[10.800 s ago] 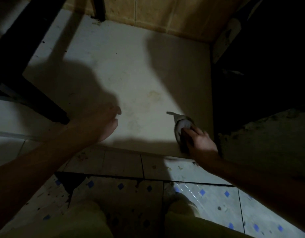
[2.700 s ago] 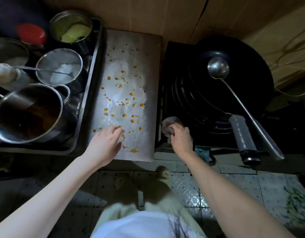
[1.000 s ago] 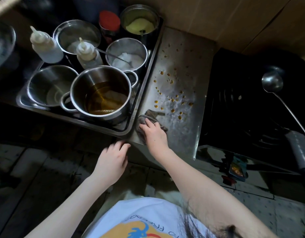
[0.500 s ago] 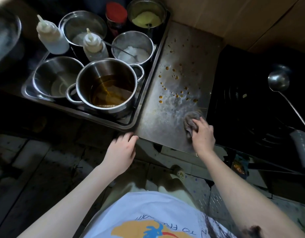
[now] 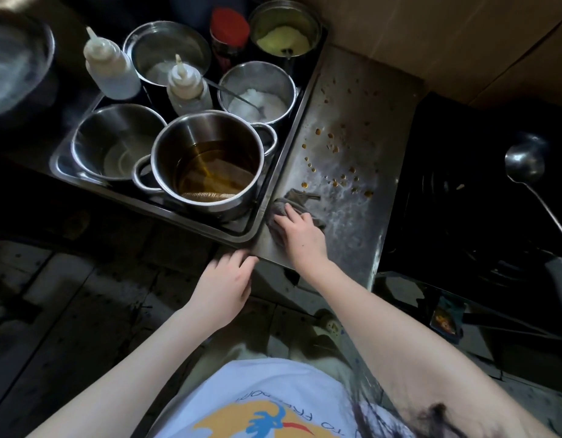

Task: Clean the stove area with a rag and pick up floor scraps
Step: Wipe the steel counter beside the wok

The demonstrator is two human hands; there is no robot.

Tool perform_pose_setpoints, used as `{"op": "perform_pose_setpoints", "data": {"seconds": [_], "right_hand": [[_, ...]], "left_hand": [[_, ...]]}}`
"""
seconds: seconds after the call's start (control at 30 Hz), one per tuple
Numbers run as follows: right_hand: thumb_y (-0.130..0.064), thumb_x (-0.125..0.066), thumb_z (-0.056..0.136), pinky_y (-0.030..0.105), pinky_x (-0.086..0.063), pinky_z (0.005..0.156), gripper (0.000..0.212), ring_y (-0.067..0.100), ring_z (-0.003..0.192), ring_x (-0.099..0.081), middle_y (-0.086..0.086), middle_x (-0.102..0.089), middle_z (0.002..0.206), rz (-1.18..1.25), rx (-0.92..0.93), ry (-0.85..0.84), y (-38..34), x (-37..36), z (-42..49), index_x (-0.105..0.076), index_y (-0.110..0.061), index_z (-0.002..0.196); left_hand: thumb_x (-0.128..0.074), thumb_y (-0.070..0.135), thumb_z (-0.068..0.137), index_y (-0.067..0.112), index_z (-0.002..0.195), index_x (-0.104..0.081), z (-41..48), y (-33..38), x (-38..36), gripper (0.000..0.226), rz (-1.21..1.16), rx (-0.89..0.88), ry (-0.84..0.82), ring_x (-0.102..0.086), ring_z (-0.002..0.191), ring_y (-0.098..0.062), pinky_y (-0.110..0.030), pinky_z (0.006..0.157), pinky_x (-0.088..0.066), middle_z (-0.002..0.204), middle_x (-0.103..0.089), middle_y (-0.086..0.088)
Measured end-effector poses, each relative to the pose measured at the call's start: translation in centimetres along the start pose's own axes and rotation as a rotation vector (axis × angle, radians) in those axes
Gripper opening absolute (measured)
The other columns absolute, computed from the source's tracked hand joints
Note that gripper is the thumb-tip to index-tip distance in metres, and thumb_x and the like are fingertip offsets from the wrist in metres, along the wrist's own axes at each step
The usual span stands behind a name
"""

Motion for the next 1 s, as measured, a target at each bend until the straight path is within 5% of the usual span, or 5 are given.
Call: {"op": "perform_pose_setpoints", "data": {"seconds": [0.13,0.47,0.8,1.0], "right_hand": [[-0.016,-0.047,0.095,0.041,-0.05,0.085,0.039,0.027,0.122,-0.044,0.001,-0.034,0.152,0.047,0.017,0.034,0.8,1.0,0.8,-0.053,-0.027,0.132],[-0.019,-0.057,0.088,0.036,-0.048,0.088,0.039,0.024,0.122,-0.044,-0.005,-0.041,0.148,0.161,-0.362,0.155,12.3,4.2,-1.5,-0.058,-0.03,0.125],[-0.014,-0.055,0.089,0.044,-0.051,0.083,0.045,0.029,0.124,-0.04,0.003,-0.037,0.151,0.031,0.02,-0.002,5.8,2.4,2.7,-0.052,-0.025,0.132],[-0.014,-0.055,0.087,0.04,-0.048,0.085,0.043,0.028,0.122,-0.041,-0.001,-0.04,0.149,0.106,-0.037,0.077,9.5,4.4,5.3,-0.055,-0.027,0.128]], "left_hand": [[-0.071,0.017,0.076,0.014,0.113,-0.062,0.2,-0.6,0.5,0.038,-0.022,0.03,-0.008,-0.064,0.087,-0.028,-0.035,0.066,-0.051,0.11,-0.064,-0.008],[-0.056,0.017,0.088,0.013,0.127,-0.052,1.7,2.0,1.2,0.04,-0.142,0.001,0.018,-0.053,0.117,-0.03,-0.039,0.088,-0.047,0.136,-0.05,-0.01],[-0.054,0.021,0.09,0.015,0.131,-0.047,4.0,2.7,2.2,0.042,-0.217,0.1,0.081,-0.052,0.118,-0.026,-0.037,0.09,-0.047,0.138,-0.047,-0.007],[-0.054,0.019,0.09,0.012,0.127,-0.052,5.8,4.4,3.5,0.038,-0.257,0.098,0.109,-0.056,0.113,-0.028,-0.039,0.088,-0.049,0.134,-0.052,-0.01]]}}
Point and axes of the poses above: each hand's wrist, its own z-axis towards the middle knuckle, its own x-axis out of the back of the hand, y = z × x, the point moved 8 cm from there along z, towards the middle knuckle
